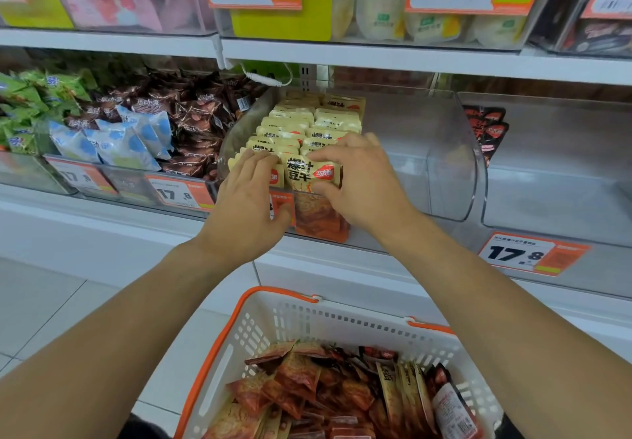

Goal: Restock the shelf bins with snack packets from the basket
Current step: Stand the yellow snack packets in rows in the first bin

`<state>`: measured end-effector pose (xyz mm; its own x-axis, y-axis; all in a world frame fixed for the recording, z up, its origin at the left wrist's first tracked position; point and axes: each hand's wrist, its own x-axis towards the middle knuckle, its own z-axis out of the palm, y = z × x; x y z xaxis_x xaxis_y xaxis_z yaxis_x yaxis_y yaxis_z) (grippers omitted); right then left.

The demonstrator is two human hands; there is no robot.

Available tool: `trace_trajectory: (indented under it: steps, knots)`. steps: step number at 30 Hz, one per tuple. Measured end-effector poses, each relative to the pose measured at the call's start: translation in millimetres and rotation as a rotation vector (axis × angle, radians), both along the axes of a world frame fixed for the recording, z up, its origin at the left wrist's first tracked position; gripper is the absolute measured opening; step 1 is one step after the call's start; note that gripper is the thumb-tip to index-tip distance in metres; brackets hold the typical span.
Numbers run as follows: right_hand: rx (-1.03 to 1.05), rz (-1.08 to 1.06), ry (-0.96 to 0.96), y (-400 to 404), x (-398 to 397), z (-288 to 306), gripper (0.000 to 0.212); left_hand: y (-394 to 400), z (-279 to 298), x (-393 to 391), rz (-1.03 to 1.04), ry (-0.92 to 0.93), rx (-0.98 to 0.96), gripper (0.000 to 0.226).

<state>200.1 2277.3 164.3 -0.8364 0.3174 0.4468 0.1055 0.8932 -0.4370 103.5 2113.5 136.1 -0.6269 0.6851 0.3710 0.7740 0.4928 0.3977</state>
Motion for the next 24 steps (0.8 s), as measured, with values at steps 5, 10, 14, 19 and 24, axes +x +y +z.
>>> trace_trajectory:
  steps: [5,10,14,19,24]
  knots:
    - [-0.196,-0.047,0.055,5.0,0.6,-0.5,0.022,3.7,0.9,5.4,0.041,0.056,0.028,0.075]
    - [-0.321,-0.082,-0.065,4.9,1.3,5.1,0.029,8.5,-1.9,3.5,-0.041,0.174,0.009,0.077]
    - [-0.449,-0.128,-0.159,9.1,-6.6,7.1,0.07,11.4,-10.5,2.2,-0.068,0.205,-0.024,0.076]
    - [-0.895,-0.006,-0.262,27.2,-33.4,-4.0,0.096,12.0,-14.3,-0.8,-0.066,0.224,-0.044,0.079]
    - [-1.162,0.174,-0.354,27.3,-40.4,4.2,0.054,15.9,-16.9,-4.8,-0.04,0.246,-0.047,0.081]
